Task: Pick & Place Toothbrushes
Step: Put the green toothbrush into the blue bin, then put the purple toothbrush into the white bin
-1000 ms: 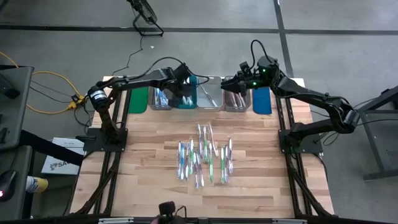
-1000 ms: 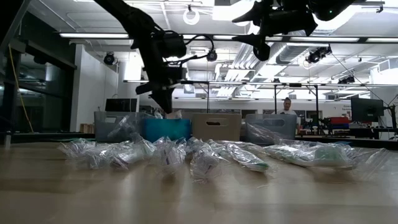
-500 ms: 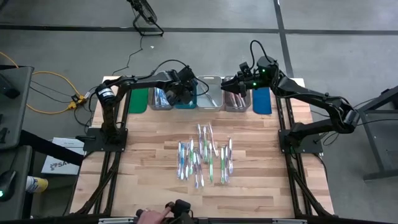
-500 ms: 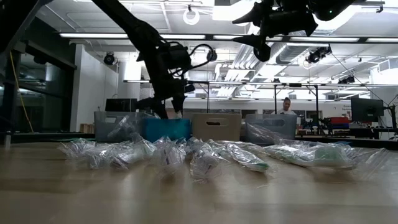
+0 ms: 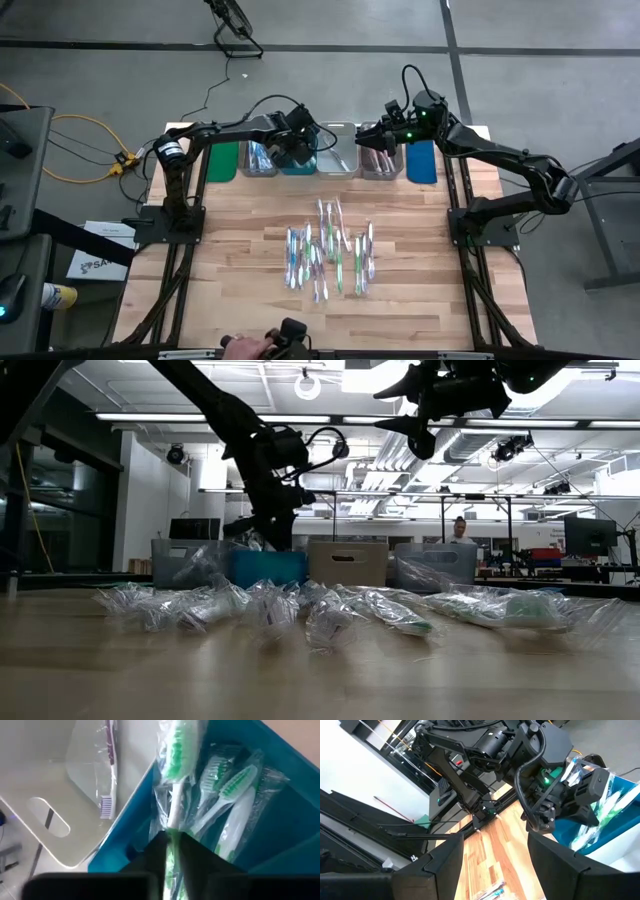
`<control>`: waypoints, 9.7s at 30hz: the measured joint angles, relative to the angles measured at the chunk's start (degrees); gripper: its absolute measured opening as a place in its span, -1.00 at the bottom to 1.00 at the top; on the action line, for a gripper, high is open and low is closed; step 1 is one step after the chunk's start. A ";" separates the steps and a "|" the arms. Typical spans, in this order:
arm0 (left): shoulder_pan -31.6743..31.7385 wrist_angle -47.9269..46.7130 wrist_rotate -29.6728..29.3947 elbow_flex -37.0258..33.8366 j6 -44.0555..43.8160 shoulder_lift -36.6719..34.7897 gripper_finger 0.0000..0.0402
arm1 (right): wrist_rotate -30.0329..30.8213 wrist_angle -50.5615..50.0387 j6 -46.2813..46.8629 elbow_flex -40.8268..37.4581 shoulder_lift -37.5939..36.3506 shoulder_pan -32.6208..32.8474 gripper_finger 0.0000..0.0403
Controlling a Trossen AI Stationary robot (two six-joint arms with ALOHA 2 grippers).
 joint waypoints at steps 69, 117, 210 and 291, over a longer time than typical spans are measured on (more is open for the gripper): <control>-5.29 -11.78 -12.72 7.50 -11.94 -3.62 -0.30 | -1.62 -6.21 -1.69 0.00 0.00 -0.02 0.07; -4.13 -8.14 24.07 -20.14 -25.88 -40.81 -0.75 | 47.21 -45.82 60.91 -0.02 11.33 44.06 0.07; -4.14 -13.38 24.42 -26.58 -26.76 -50.97 -0.75 | 34.21 -49.05 73.98 -0.04 26.49 43.39 -0.34; -4.15 -4.69 24.44 -26.58 -33.98 -47.48 -0.75 | 65.35 -48.49 57.56 0.00 -0.12 40.52 -0.93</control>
